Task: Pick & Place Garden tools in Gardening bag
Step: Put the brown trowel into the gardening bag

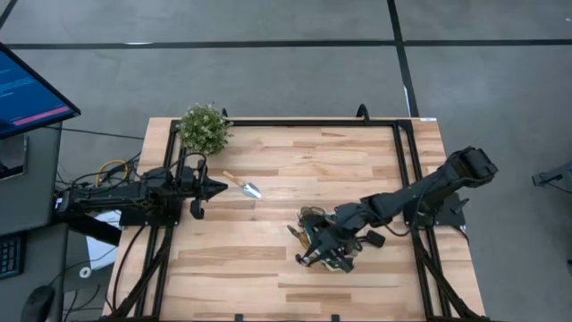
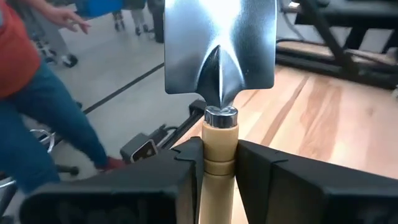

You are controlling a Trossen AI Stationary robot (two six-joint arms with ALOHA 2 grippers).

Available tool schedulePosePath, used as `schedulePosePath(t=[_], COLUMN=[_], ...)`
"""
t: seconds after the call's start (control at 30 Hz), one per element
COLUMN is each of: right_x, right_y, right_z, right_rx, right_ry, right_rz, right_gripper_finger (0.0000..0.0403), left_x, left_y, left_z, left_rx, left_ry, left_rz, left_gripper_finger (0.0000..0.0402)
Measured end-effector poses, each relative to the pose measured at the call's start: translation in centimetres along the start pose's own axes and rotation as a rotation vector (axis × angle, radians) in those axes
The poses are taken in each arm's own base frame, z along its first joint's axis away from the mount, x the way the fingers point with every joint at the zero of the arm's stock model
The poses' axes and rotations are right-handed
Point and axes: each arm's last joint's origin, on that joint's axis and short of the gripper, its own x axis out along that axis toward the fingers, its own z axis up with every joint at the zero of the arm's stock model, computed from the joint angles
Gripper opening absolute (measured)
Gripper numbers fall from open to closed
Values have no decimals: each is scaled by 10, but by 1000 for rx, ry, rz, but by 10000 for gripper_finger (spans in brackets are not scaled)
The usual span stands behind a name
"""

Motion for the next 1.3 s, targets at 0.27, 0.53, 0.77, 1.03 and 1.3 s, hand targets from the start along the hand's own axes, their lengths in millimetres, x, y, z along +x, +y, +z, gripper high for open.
schedulePosePath(t=[0.27, 0.53, 0.77, 1.03, 1.3], right_x=[13, 1, -14, -9, -12], right_y=[-3, -2, -1, -2, -13], right_z=[-23, -12, -9, -15, -17], right_rx=[33, 15, -19, -41, -61], right_ry=[117, 96, 170, 194, 182], right_rz=[53, 47, -2, 0, -29], right_gripper_finger=[58, 58, 58, 58, 58], left_x=[0, 0, 0, 0, 0], left_y=[0, 0, 0, 0, 0], left_z=[0, 0, 0, 0, 0], left_rx=[0, 0, 0, 0, 0], left_ry=[0, 0, 0, 0, 0], left_rz=[1, 1, 1, 0, 0], left_gripper_finger=[17, 17, 17, 17, 17])
